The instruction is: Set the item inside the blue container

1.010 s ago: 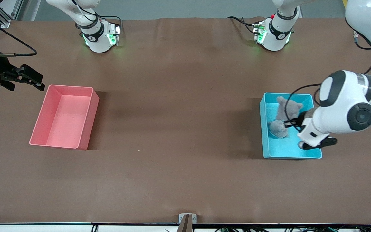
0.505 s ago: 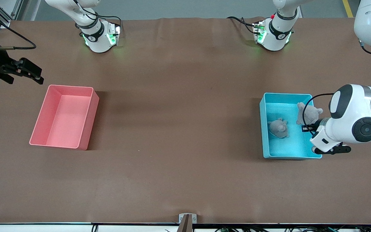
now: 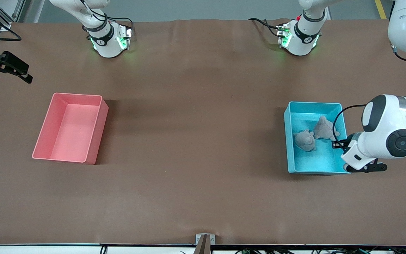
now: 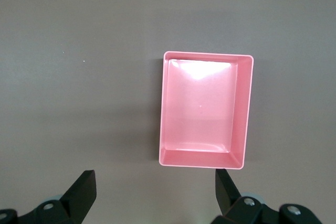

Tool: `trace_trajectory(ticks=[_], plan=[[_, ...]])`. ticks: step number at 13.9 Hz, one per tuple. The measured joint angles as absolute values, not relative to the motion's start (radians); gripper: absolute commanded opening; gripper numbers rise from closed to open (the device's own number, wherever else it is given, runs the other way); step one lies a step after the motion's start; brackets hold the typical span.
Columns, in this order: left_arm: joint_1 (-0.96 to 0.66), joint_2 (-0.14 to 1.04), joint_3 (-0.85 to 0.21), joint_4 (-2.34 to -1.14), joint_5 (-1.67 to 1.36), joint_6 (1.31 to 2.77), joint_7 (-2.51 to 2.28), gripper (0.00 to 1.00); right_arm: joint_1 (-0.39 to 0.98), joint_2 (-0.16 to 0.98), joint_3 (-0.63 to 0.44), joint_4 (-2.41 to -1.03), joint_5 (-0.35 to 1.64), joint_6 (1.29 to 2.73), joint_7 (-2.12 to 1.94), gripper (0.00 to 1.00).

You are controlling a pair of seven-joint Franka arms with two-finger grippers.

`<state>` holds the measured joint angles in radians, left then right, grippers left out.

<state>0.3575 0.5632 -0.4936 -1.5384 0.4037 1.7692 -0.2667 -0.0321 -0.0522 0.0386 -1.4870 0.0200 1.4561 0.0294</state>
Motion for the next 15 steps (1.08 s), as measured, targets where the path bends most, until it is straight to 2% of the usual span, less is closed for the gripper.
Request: trace_trajectory(ticks=[3,9,12,15], plan=[[0.356,0.530,-0.519,-1.494,0.391,1.760,-0.267,1.00,-0.035,-0.052,0.039,-1.487,0.020,1.460,0.019,1.00],[0.357,0.358,-0.529,-1.348,0.356,1.621,-0.230,1.00,-0.035,-0.043,0.040,-1.488,0.008,1.508,0.013,1.00],[0.370,0.257,-0.529,-1.326,0.248,1.598,-0.133,1.00,-0.035,-0.043,0.040,-1.488,0.008,1.515,0.012,1.00],[0.406,0.165,-0.529,-1.325,0.195,1.492,-0.093,1.00,-0.034,-0.042,0.042,-1.488,0.008,1.515,0.011,1.00]])
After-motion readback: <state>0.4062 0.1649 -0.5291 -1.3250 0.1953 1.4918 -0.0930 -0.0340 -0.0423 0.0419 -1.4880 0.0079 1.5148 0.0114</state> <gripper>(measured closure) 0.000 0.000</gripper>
